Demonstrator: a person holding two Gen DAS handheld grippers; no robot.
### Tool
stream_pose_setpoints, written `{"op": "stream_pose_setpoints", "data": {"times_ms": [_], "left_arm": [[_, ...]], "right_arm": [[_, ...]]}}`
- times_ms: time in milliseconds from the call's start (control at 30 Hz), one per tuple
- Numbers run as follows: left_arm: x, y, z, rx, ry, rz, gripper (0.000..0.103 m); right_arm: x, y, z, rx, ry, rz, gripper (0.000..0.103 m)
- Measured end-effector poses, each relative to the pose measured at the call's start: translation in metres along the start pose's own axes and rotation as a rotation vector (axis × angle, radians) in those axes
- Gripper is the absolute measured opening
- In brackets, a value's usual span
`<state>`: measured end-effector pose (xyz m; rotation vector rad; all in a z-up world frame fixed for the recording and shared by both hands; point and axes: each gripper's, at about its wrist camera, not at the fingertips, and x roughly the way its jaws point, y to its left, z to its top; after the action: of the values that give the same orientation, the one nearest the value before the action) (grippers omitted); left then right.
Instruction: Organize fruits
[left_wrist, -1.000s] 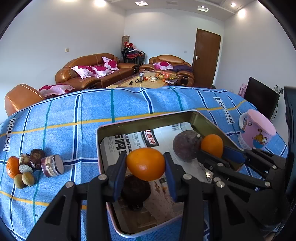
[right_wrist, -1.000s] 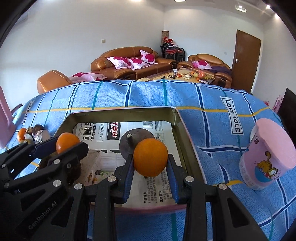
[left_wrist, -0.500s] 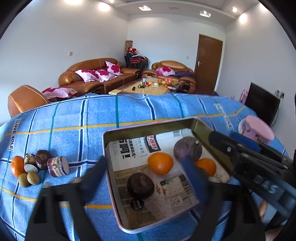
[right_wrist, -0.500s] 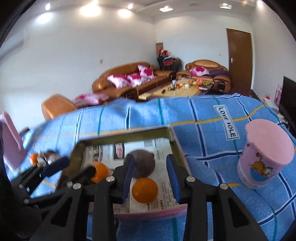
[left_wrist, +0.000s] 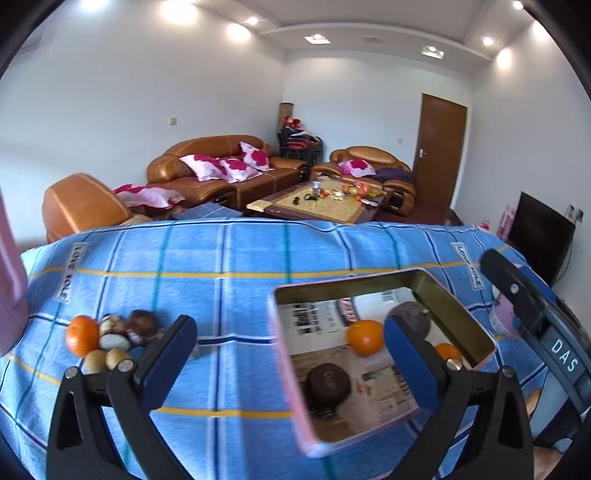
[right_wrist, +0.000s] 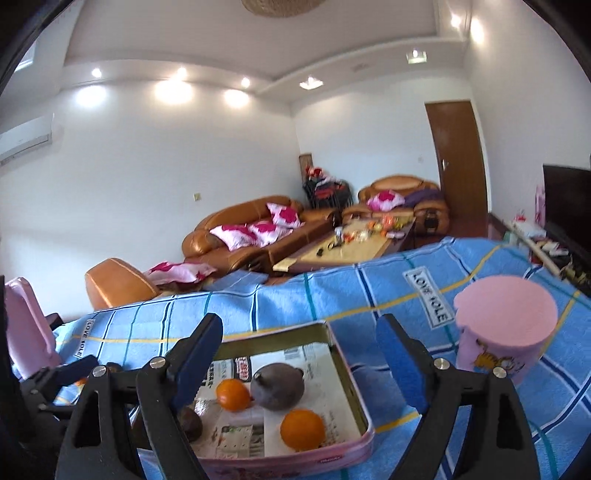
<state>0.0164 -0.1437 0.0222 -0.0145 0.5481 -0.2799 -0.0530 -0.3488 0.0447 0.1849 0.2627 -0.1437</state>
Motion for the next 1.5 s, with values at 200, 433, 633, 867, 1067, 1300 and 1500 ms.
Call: {"op": "stream_pose_setpoints", "data": {"times_ms": [200, 433, 633, 867, 1067, 1300, 1500], "left_arm": [[-0.017, 0.029, -0.002, 0.033, -0.032, 0.072, 0.103], [-0.031, 0.068, -0.006, 0.016, -0.045, 0.117, 0.103], [-0.035, 0.089, -0.010, 0.002, -0.046, 0.142, 0.103], [-0.040, 0.106, -0.005, 0.016, -0.066, 0.176, 0.103], [-0.040, 0.133, 0.002, 0.053, -0.078, 0.274, 0.103], [-0.035, 0.178, 0.003, 0.021, -0.103, 0.392, 0.103], [-0.026, 0.222, -0.003, -0.132, -0.055, 0.400, 0.103]], "right_arm": [[0.002, 0.013, -0.008, -0.096, -0.004, -0.012, 0.086], [0.001, 0.028, -0.012, -0.182, -0.021, -0.058, 0.086], [0.002, 0.048, -0.015, -0.223, -0.009, -0.080, 0.086], [-0.004, 0.096, -0.015, -0.279, 0.004, -0.020, 0.086], [-0.002, 0.125, -0.011, -0.209, 0.054, 0.069, 0.086], [0.005, 0.163, -0.030, -0.175, 0.126, 0.141, 0.086], [0.014, 0.196, -0.045, -0.223, 0.186, 0.181, 0.086]]}}
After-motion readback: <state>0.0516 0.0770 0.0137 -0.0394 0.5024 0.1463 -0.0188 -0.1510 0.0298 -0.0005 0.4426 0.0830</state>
